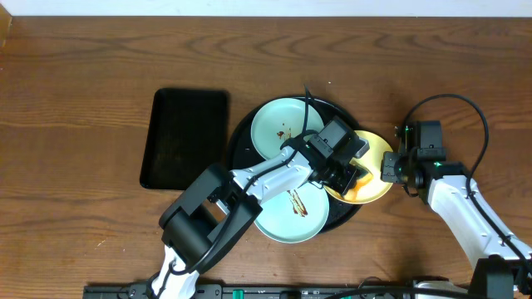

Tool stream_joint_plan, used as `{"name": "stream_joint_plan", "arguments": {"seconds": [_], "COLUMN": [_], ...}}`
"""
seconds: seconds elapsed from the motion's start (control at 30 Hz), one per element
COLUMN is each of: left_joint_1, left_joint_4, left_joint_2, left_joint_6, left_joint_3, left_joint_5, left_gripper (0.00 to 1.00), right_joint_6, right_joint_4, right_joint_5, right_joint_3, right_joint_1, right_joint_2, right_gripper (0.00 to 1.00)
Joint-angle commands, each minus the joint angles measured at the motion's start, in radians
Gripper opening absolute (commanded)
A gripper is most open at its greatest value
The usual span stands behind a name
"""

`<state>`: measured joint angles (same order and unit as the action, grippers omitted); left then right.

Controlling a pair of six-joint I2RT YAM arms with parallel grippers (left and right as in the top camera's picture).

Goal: Clean dirty plates on tray and stack at the side
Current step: 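Scrub the yellow plate with the sponge held in left gripper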

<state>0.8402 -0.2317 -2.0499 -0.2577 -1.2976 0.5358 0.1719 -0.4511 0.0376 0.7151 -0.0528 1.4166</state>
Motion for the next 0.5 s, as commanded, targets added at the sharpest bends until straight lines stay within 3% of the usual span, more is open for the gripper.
{"name": "stream_joint_plan", "arguments": {"seconds": [0.0, 0.27, 0.47], "left_joint_1": [-0.007, -0.150, -0.187], "left_joint_4": [-0.004, -0.002, -0.014], "left_joint_2": [-0.022, -0.019, 0.056], "left_joint_6": [0.007, -0.096, -0.050], "left_joint_3": [0.011, 0.011, 0.010], "left_joint_5": [-0.180, -0.237, -0.127], "left_gripper": [0.08, 0.07, 0.07], "right_joint_6": [-0.001, -0.001, -0.001], "right_joint_4": [-0.004, -0.005, -0.005], "right_joint_5": [-0.005, -0.005, -0.005], "right_joint_3": [0.016, 0.016, 0.016], "right_joint_1": [-0.006, -0.006, -0.006], "right_joint_2": [0.003, 0.003, 0.003], "right_gripper": [0.01, 0.01, 0.01]}}
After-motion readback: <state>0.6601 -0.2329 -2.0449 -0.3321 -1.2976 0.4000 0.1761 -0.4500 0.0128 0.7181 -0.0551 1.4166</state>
